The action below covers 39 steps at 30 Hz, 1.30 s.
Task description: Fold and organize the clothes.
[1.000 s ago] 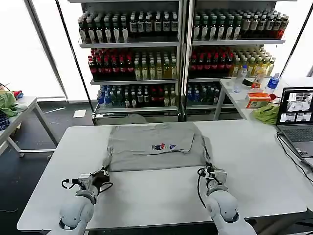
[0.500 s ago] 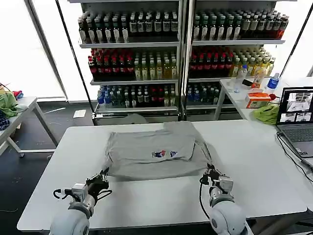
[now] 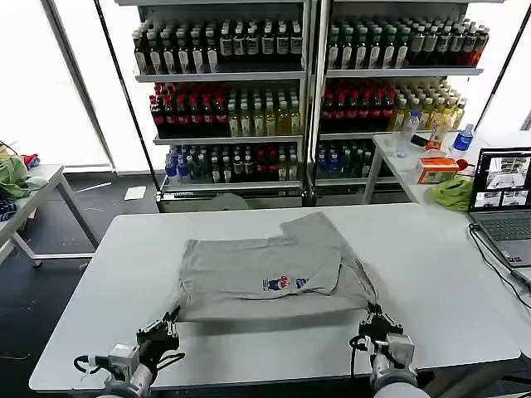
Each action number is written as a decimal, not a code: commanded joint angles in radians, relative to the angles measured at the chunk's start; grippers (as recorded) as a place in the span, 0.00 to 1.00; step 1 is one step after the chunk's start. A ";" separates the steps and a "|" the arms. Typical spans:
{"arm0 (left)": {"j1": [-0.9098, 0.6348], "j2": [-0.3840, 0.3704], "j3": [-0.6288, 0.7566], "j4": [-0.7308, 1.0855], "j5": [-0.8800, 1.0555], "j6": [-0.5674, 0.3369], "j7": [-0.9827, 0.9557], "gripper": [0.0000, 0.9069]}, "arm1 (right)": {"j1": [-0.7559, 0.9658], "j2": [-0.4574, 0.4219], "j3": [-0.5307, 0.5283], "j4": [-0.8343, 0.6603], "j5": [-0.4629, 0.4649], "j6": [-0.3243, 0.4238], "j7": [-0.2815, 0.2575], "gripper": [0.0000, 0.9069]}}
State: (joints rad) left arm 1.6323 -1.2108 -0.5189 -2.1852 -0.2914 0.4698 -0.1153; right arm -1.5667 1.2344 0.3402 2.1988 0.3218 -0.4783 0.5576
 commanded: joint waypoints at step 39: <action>0.059 0.010 -0.085 -0.258 -0.077 0.040 -0.033 1.00 | -0.090 0.024 0.111 0.164 -0.037 0.083 -0.012 1.00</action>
State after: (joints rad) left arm 1.8020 -1.2255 -0.5665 -2.3430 -0.3016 0.4734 -0.1450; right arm -1.7199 1.2504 0.4069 2.3263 0.2673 -0.4082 0.5776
